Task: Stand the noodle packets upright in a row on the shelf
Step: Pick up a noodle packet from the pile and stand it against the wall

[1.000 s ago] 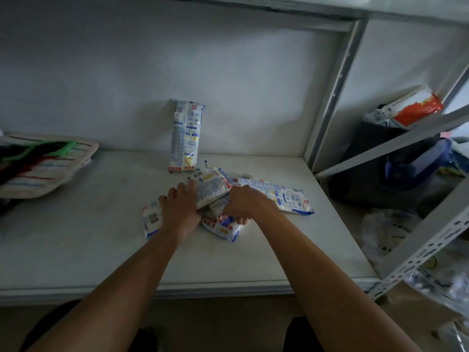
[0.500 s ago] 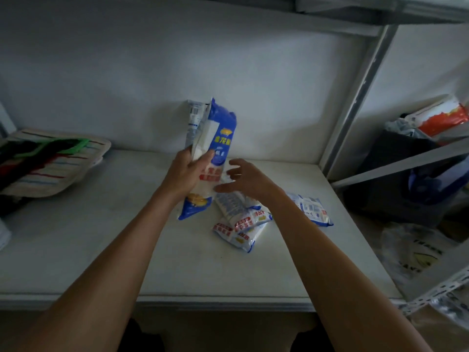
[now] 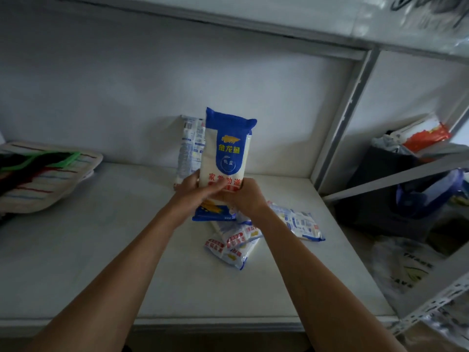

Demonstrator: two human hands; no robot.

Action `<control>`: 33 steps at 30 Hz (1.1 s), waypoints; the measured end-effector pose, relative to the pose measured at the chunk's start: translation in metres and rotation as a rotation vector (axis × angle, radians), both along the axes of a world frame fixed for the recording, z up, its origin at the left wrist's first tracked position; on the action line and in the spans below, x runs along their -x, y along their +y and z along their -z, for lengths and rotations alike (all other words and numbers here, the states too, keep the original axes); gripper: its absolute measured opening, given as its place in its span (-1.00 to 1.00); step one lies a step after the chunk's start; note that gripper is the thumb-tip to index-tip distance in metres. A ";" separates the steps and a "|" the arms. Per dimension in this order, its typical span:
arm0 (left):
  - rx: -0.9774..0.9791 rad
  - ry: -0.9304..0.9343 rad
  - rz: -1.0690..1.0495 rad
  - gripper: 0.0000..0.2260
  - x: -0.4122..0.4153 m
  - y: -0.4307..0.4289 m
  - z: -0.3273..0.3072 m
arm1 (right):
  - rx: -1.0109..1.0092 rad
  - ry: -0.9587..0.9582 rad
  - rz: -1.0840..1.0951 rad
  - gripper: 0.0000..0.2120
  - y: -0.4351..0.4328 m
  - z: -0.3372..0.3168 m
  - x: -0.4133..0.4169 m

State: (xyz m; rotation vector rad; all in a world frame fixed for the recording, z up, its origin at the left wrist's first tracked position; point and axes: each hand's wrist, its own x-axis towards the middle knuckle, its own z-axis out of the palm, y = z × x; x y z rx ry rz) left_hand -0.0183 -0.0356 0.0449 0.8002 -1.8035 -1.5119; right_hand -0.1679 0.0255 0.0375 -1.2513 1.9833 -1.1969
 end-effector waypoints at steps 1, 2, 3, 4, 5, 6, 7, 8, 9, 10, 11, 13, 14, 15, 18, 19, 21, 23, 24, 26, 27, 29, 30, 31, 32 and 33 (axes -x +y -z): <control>-0.032 0.000 0.026 -0.52 0.001 -0.001 0.008 | -0.004 0.033 0.046 -0.49 -0.003 0.001 0.004; -0.064 0.014 0.047 -0.55 0.003 -0.003 0.015 | -0.003 0.050 0.067 -0.51 -0.005 0.001 0.006; -0.081 0.034 0.056 -0.59 0.004 -0.005 0.019 | 0.005 0.047 0.055 -0.53 -0.005 -0.001 0.007; -0.082 0.048 0.049 -0.62 0.006 -0.006 0.022 | 0.024 0.017 0.016 -0.55 -0.003 -0.002 0.008; -0.076 0.065 0.027 -0.65 0.008 -0.009 0.025 | 0.059 -0.027 -0.039 -0.57 -0.001 -0.004 0.009; -0.069 0.080 -0.001 -0.68 0.010 -0.013 0.028 | 0.084 -0.065 -0.097 -0.58 0.002 -0.005 0.010; -0.062 0.098 -0.022 -0.69 0.013 -0.016 0.032 | 0.097 -0.077 -0.144 -0.61 0.003 -0.005 0.012; -0.058 0.111 -0.036 -0.70 0.015 -0.020 0.034 | 0.102 -0.087 -0.168 -0.62 0.002 -0.003 0.014; -0.061 0.125 -0.038 -0.71 0.019 -0.022 0.036 | 0.099 -0.118 -0.156 -0.62 -0.001 -0.001 0.016; -0.066 0.131 -0.040 -0.71 0.023 -0.026 0.039 | 0.091 -0.180 -0.113 -0.61 -0.006 0.002 0.017; -0.072 0.138 -0.048 -0.71 0.028 -0.031 0.042 | 0.078 -0.236 -0.049 -0.62 -0.011 0.005 0.018; -0.074 0.134 -0.081 -0.73 0.039 -0.041 0.042 | 0.050 -0.302 0.057 -0.63 -0.025 0.008 0.024; -0.073 0.130 -0.100 -0.73 0.043 -0.046 0.042 | 0.030 -0.300 0.086 -0.63 -0.031 0.009 0.028; -0.071 0.131 -0.112 -0.73 0.049 -0.051 0.040 | 0.014 -0.259 0.103 -0.62 -0.039 0.009 0.033; -0.067 0.146 -0.096 -0.73 0.068 -0.066 0.032 | 0.061 -0.142 0.148 -0.63 -0.056 0.010 0.049; -0.039 0.147 -0.113 -0.71 0.073 -0.072 0.028 | 0.091 -0.165 0.159 -0.68 -0.061 0.011 0.055; 0.123 0.066 -0.294 -0.61 0.079 -0.096 0.024 | 0.153 -0.242 0.187 -0.74 -0.071 0.013 0.068; 0.249 -0.138 -0.575 -0.44 0.074 -0.126 0.029 | 0.157 -0.241 0.217 -0.73 -0.083 0.013 0.081; 0.223 -0.250 -0.672 -0.31 0.067 -0.141 0.040 | 0.145 -0.230 0.224 -0.71 -0.088 0.014 0.084; 0.169 -0.320 -0.655 -0.15 0.057 -0.164 0.057 | 0.139 -0.233 0.263 -0.70 -0.100 0.016 0.093; 0.156 -0.287 -0.577 -0.21 0.056 -0.171 0.066 | 0.138 -0.241 0.274 -0.69 -0.106 0.019 0.096; 0.102 -0.202 -0.477 -0.48 0.055 -0.174 0.070 | 0.119 -0.234 0.265 -0.69 -0.120 0.024 0.097; 0.113 -0.186 -0.477 -0.57 0.055 -0.177 0.071 | 0.101 -0.224 0.259 -0.70 -0.127 0.029 0.097; 0.136 -0.165 -0.482 -0.62 0.054 -0.178 0.072 | 0.086 -0.211 0.248 -0.71 -0.132 0.033 0.095; 0.168 -0.150 -0.484 -0.63 0.052 -0.181 0.074 | 0.074 -0.199 0.235 -0.71 -0.137 0.036 0.092; 0.206 -0.137 -0.493 -0.63 0.048 -0.186 0.074 | 0.064 -0.191 0.225 -0.71 -0.141 0.038 0.088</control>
